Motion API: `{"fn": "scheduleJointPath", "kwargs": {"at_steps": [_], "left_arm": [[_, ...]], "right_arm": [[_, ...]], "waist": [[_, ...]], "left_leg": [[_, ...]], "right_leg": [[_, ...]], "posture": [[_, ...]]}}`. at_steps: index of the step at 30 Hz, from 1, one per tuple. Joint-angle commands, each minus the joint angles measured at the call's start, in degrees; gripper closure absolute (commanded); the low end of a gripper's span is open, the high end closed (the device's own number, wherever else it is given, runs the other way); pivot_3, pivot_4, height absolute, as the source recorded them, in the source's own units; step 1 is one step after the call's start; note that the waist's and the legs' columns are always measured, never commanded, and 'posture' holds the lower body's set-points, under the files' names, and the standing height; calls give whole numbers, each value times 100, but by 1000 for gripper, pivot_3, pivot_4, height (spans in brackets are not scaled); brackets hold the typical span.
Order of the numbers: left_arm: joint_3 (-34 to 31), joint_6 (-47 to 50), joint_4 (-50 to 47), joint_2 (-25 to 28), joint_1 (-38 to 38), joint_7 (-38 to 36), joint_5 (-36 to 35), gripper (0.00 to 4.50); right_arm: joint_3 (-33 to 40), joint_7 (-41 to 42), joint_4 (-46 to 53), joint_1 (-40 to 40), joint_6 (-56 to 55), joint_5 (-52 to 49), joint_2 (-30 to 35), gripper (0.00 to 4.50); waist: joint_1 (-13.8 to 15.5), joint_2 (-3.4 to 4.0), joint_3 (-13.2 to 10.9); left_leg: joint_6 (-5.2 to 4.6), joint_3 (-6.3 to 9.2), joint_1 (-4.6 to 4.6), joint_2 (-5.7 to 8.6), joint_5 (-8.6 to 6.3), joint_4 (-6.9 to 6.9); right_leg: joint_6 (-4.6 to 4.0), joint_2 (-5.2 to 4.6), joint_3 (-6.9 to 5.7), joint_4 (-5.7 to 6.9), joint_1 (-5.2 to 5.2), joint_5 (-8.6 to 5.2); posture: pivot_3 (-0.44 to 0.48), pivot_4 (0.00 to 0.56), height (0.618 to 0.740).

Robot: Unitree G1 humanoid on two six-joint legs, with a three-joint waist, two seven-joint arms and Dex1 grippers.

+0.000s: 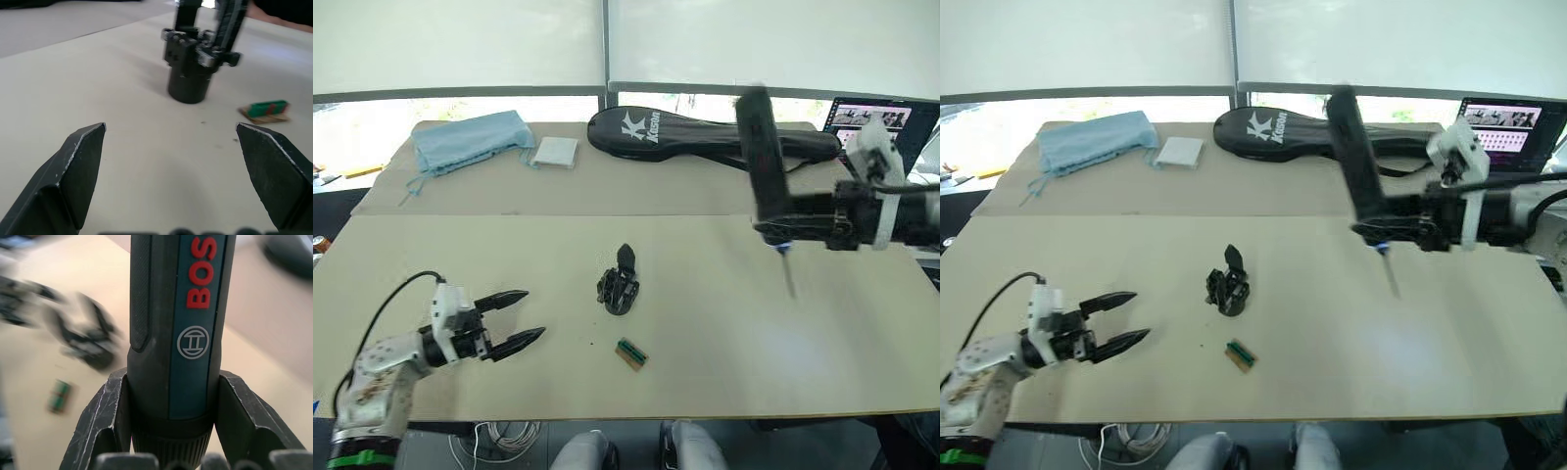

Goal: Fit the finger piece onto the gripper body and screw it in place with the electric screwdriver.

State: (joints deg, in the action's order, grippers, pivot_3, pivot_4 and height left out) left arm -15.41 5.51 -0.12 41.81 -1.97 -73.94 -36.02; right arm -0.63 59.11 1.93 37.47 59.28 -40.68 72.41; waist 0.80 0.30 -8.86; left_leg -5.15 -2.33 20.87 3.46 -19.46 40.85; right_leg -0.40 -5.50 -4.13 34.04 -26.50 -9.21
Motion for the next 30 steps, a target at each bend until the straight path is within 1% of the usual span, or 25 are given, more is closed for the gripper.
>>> {"fn": "scheduleJointPath", "kwargs": {"at_steps": [1, 3, 4, 9, 14, 16, 19, 21, 23, 25, 27, 29, 30], "left_arm": [[-179, 159, -406, 111, 5, -223, -310, 16], [-182, 205, -459, 133, 33, -233, -322, 16], [-194, 225, -466, 111, 50, -179, -323, 16], [-151, 320, -597, 42, 72, -39, -279, 16], [-155, 547, -761, 116, 21, -47, -386, 16], [-190, 508, -751, 150, 49, -51, -305, 16], [-254, 541, -672, 284, 76, -101, -226, 16], [-284, 638, -666, 380, 53, -127, -271, 16], [-328, 667, -732, 409, 29, -171, -368, 0], [-374, 689, -765, 400, 12, -139, -390, 0], [-409, 687, -681, 423, -25, 105, -156, 0], [-387, 768, -581, 512, -70, 429, 147, 0], [-421, 576, -597, 492, -143, 396, 225, 0]], "right_arm": [[-857, 311, -165, 109, 162, 914, 477, 2564], [-1339, 578, -454, 170, 0, 1340, 469, 2564], [-1524, 633, -682, 250, -30, 1518, 347, 2564], [-2120, 832, -1621, 562, -455, 2375, -204, 2564], [-2292, 1038, -2203, 759, -600, 2850, -581, 2564], [-2342, 1205, -2374, 809, -660, 3004, -654, 2564], [-2331, 1416, -2643, 861, -848, 3140, -774, 2564], [-2184, 1331, -2786, 906, -929, 3189, -883, 2564], [-2078, 1242, -2862, 959, -1013, 3261, -925, 1476], [-1963, 1241, -2853, 1000, -1025, 3288, -921, 832], [-1789, 1391, -2659, 977, -921, 3195, -768, 107], [-1545, 1433, -2475, 893, -870, 3115, -638, 43], [-1432, 1506, -2357, 826, -952, 3088, -514, 43]], "waist": [[-4, 1, 0], [-16, 1, -1], [-26, 2, -2], [-86, 9, -9], [-80, 11, -10], [-79, 13, -11], [-69, 13, -12], [-72, 13, -12], [-84, 13, -12], [-92, 14, -12], [-95, 14, -12], [-89, 14, -12], [-88, 15, -13]], "left_leg": [[-1, 0, 10, 1, 0, 0], [0, -1, 29, 3, 2, 5], [2, -1, 30, 2, 3, 7], [21, -3, 29, 1, 16, 9], [30, -2, 25, -1, 21, 10], [30, -2, 25, -1, 21, 10], [31, -2, 26, -1, 22, 12], [31, -1, 25, 0, 22, 14], [31, -1, 21, -1, 22, 15], [33, -1, 12, -1, 22, 16], [33, -1, 1, -1, 22, 15], [35, 1, -7, -2, 22, 12], [35, 2, -8, -2, 22, 13]], "right_leg": [[0, 0, -1, -1, -9, 0], [4, 5, -3, -1, -28, 2], [4, 11, -3, 0, -29, 3], [4, 19, -1, 3, -28, 3], [1, 20, -5, 6, -23, 5], [1, 21, -6, 7, -23, 5], [1, 22, -12, 5, -21, 5], [2, 22, -15, 4, -18, 5], [2, 22, -16, 4, -12, 5], [3, 22, -16, 4, -1, 5], [3, 23, -17, 4, 8, 5], [3, 24, -18, 3, 15, 4], [3, 24, -19, 3, 17, 4]], "posture": [[0, 150, 740], [0, 150, 740], [0, 150, 740], [0, 150, 740], [0, 150, 740], [0, 150, 740], [0, 150, 740], [0, 150, 740], [0, 150, 740], [0, 150, 740], [0, 150, 740], [0, 150, 740], [0, 150, 740]]}}
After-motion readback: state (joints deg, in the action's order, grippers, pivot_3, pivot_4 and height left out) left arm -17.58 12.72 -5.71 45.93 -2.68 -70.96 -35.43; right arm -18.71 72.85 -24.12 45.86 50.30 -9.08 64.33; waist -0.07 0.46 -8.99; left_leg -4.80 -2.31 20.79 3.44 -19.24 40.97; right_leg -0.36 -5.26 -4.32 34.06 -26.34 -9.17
